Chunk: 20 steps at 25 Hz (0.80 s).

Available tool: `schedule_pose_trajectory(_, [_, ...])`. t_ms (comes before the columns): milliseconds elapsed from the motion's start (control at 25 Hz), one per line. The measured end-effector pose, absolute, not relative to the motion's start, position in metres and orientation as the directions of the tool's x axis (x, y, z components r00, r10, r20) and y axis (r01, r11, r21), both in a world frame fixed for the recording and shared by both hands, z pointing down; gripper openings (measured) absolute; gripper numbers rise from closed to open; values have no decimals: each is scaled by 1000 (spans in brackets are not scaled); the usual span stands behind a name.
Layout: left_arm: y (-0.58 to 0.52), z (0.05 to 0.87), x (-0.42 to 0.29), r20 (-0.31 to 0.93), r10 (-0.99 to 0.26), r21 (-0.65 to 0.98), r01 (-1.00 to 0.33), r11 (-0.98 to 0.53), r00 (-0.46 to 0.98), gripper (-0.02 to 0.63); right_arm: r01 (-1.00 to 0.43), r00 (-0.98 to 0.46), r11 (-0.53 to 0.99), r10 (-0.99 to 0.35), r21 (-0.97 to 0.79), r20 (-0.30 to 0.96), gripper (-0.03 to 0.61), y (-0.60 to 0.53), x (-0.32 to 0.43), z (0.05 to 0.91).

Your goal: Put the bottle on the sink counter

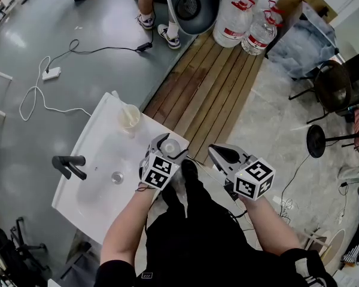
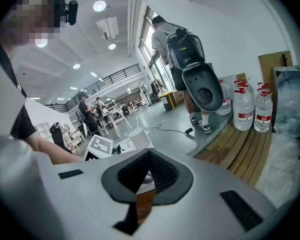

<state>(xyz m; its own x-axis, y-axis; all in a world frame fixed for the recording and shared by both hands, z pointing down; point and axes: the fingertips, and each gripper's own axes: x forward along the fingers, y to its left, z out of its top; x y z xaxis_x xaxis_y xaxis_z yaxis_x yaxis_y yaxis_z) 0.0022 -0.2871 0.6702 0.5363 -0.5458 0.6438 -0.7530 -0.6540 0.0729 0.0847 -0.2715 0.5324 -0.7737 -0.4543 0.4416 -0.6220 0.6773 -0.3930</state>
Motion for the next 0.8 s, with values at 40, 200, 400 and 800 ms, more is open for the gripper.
schedule_pose_trajectory(40, [-287, 670, 1, 645, -546, 73, -755, -652, 534, 337, -622, -774, 676, -454, -394, 442, 14, -271, 84, 533])
schedule_pose_trajectory(200, [-285, 671, -2, 657, -541, 73, -759, -647, 525, 337, -622, -775, 676, -456, -396, 439, 15, -269, 83, 533])
schedule_pose_trajectory(400, [-283, 671, 0, 654, -533, 75, -748, -660, 536, 339, -625, -773, 673, -460, -396, 437, 14, -268, 83, 531])
schedule_pose_trajectory(800, [-286, 639, -1, 579, -581, 91, -754, -651, 572, 341, -635, -766, 669, -479, -386, 429, 14, -264, 83, 522])
